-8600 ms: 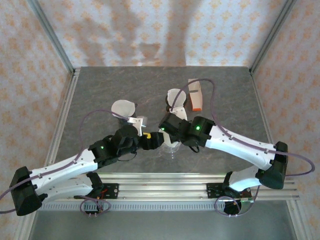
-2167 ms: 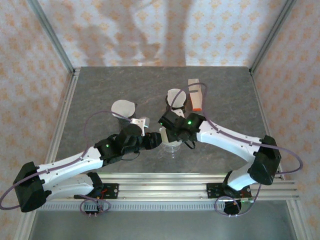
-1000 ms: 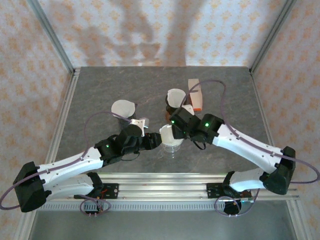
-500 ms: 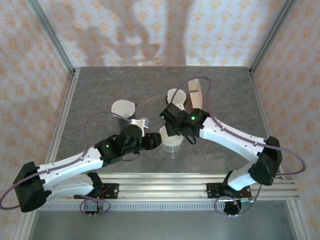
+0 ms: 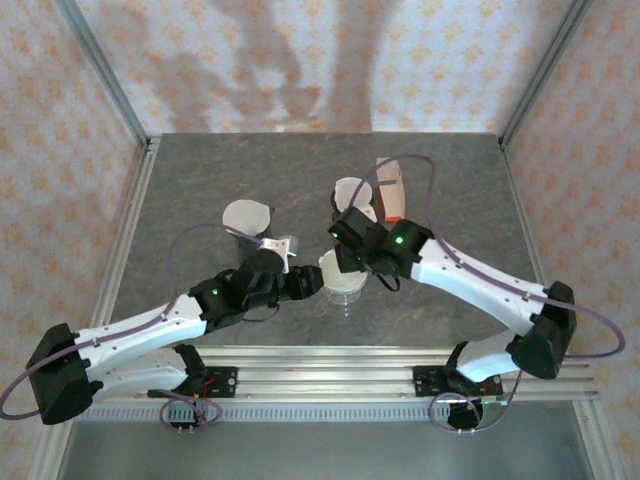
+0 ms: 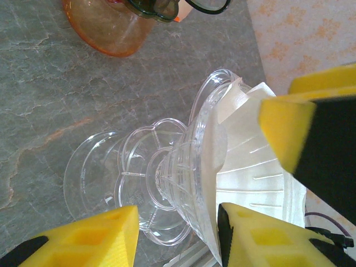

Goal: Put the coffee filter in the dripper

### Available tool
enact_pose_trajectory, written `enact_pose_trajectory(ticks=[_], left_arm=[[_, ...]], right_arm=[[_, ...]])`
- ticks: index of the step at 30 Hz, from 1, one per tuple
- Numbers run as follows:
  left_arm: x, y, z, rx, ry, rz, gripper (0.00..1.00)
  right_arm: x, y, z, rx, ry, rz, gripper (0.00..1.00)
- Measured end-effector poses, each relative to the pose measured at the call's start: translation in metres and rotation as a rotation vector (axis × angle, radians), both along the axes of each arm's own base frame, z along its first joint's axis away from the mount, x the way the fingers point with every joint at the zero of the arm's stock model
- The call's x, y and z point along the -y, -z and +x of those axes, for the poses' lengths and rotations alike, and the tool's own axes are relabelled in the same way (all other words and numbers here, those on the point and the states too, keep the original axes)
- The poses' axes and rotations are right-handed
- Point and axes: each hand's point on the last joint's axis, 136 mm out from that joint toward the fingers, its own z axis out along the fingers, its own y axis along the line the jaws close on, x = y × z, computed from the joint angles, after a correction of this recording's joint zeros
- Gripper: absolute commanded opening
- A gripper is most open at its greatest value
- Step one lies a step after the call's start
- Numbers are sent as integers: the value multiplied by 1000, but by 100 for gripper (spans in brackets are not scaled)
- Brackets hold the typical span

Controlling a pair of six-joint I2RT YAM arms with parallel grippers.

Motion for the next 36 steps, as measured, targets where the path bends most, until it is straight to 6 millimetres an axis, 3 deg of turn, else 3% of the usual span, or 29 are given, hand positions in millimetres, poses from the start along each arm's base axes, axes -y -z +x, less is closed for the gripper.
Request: enact_pose_trajectory(ticks=[7, 15, 26, 36], left_arm=[[0, 0, 0, 0, 0, 0, 43], [0, 0, 0, 0, 0, 0, 43], [0, 1, 0, -2, -1, 2, 43], [0, 1, 0, -3, -1, 1, 44]], right_arm=[[-2, 3, -27, -6, -38, 28, 63], [-9, 14, -43, -33, -67, 22, 64], [-16, 16, -51, -55, -92, 45, 64], [-7, 4, -45, 1, -46, 59, 65]])
